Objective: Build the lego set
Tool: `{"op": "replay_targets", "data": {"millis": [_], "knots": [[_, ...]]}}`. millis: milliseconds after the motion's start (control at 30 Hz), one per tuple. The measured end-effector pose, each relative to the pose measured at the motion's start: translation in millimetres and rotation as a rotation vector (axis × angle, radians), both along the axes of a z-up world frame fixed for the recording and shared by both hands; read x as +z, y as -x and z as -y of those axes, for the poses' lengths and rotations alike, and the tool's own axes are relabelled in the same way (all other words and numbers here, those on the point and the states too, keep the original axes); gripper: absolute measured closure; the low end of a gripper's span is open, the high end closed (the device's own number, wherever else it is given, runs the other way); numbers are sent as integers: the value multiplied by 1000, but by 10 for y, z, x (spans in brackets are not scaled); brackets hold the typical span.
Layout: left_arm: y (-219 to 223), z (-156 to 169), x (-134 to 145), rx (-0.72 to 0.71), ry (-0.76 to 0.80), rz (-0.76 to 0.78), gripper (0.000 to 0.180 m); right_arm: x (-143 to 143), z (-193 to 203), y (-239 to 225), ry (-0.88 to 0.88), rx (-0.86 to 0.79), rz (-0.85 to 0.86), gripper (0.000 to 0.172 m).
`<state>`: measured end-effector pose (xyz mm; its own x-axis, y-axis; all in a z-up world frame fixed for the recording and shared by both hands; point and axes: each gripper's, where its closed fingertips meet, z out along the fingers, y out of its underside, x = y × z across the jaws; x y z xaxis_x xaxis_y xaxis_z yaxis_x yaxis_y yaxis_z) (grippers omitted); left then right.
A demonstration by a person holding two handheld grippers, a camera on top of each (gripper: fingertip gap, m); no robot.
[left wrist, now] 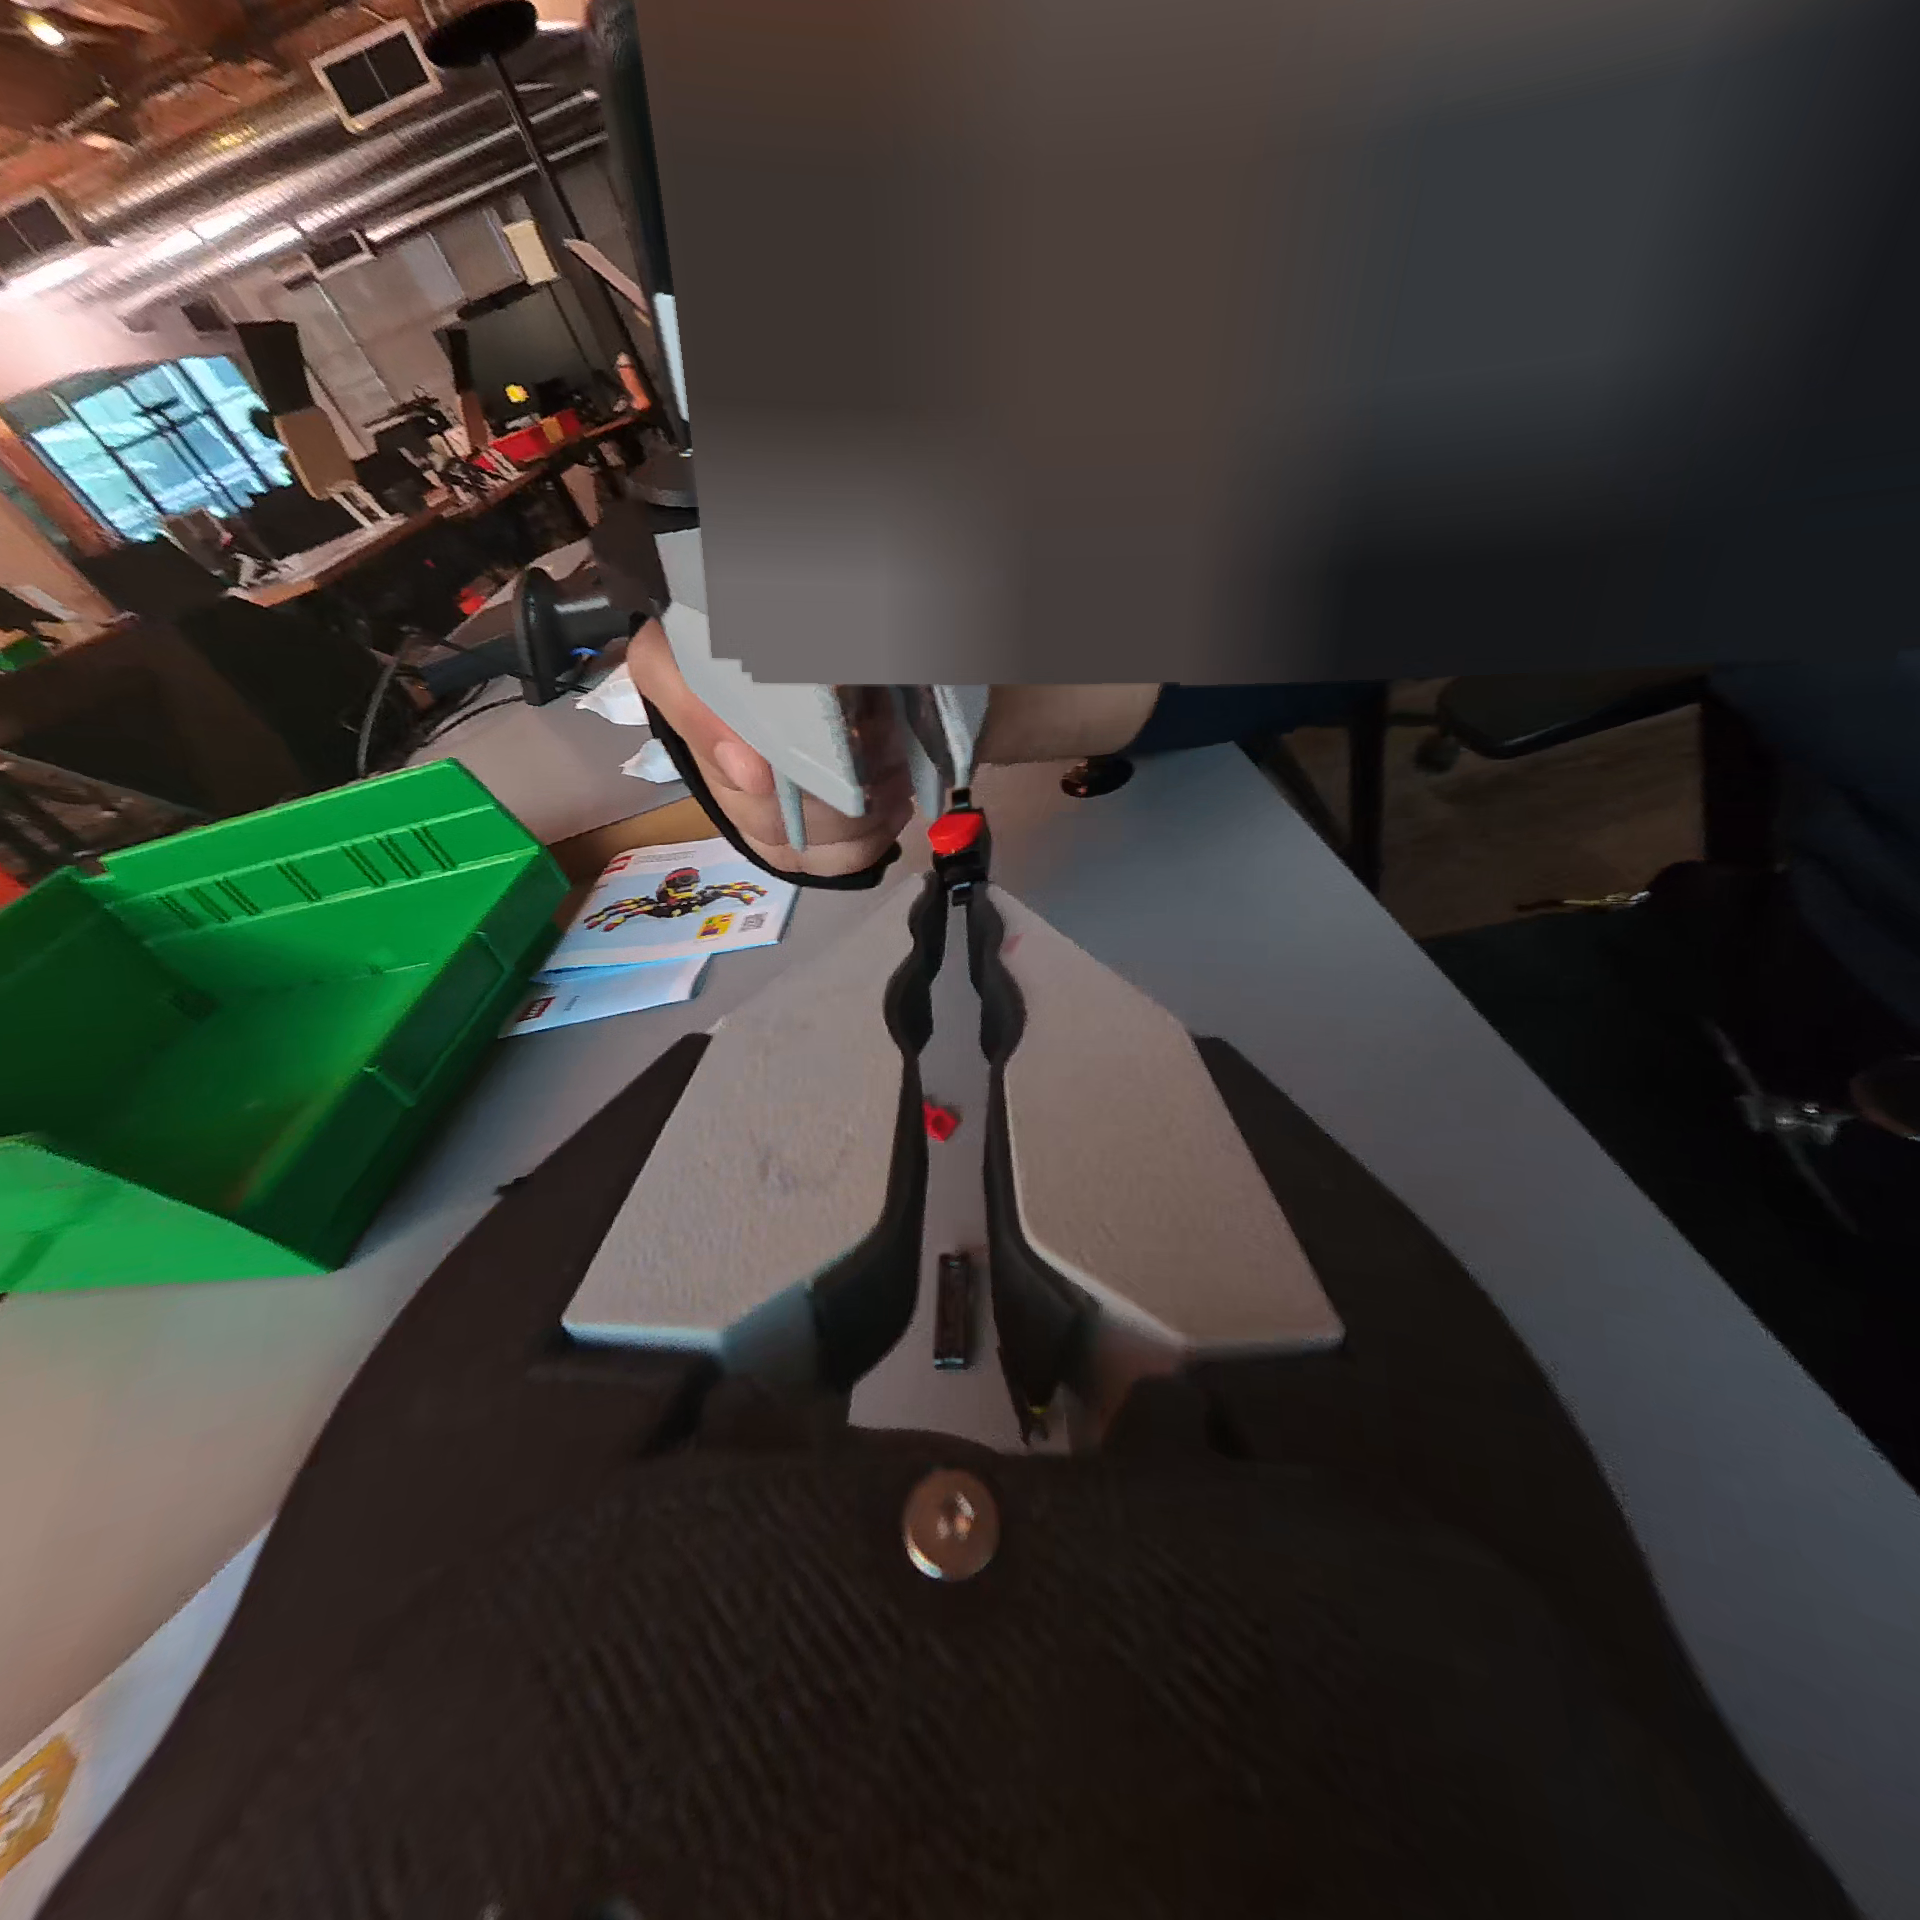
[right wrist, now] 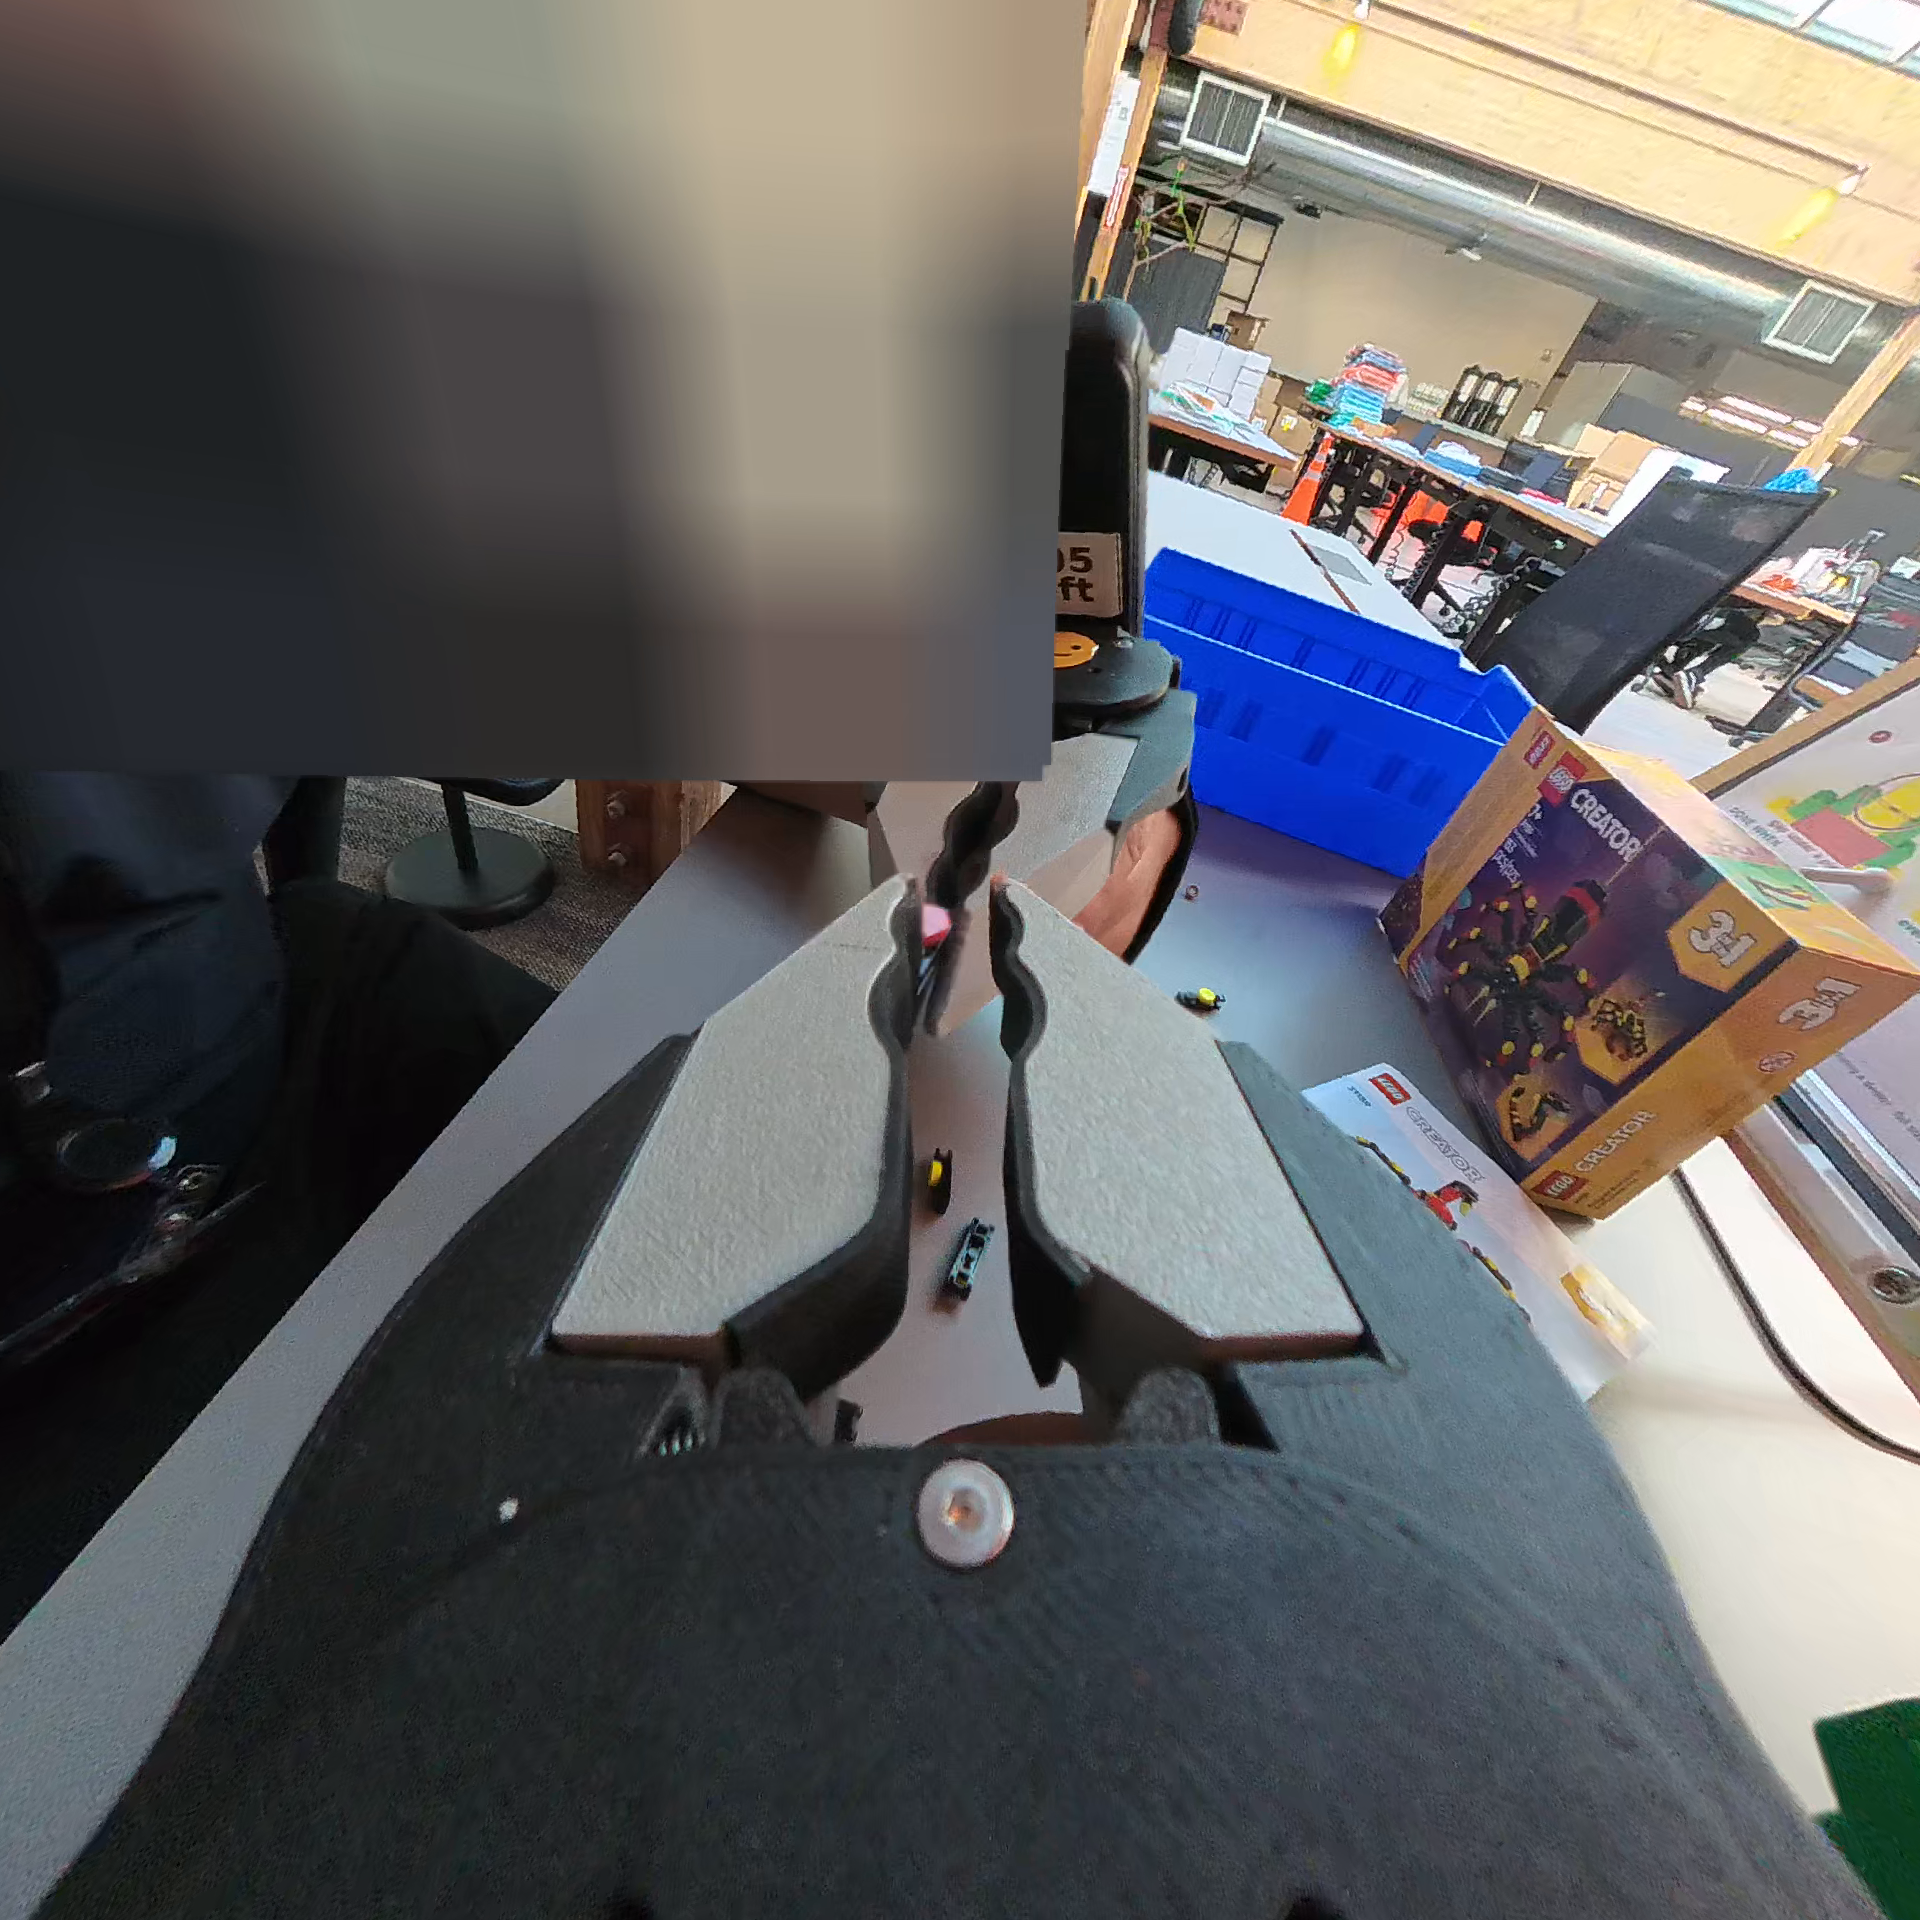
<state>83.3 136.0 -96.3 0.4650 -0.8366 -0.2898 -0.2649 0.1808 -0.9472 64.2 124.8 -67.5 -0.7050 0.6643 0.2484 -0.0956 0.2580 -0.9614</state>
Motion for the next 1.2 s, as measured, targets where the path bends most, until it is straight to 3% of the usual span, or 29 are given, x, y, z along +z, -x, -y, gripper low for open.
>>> {"op": "replay_targets", "data": {"millis": [367,433,667,1200], "knots": [[184,-229,22,190,-99,-47,180,-102,-118,125,-80,-125,25,157],[225,-275,45,240,-123,-62,180,-82,-196,181,-96,-191,9,166],[365,-426,96,421,-202,-131,180,-41,-333,278,-81,-289,-13,166],[452,-493,151,571,-317,-257,180,22,-384,322,88,-270,18,167]]}}
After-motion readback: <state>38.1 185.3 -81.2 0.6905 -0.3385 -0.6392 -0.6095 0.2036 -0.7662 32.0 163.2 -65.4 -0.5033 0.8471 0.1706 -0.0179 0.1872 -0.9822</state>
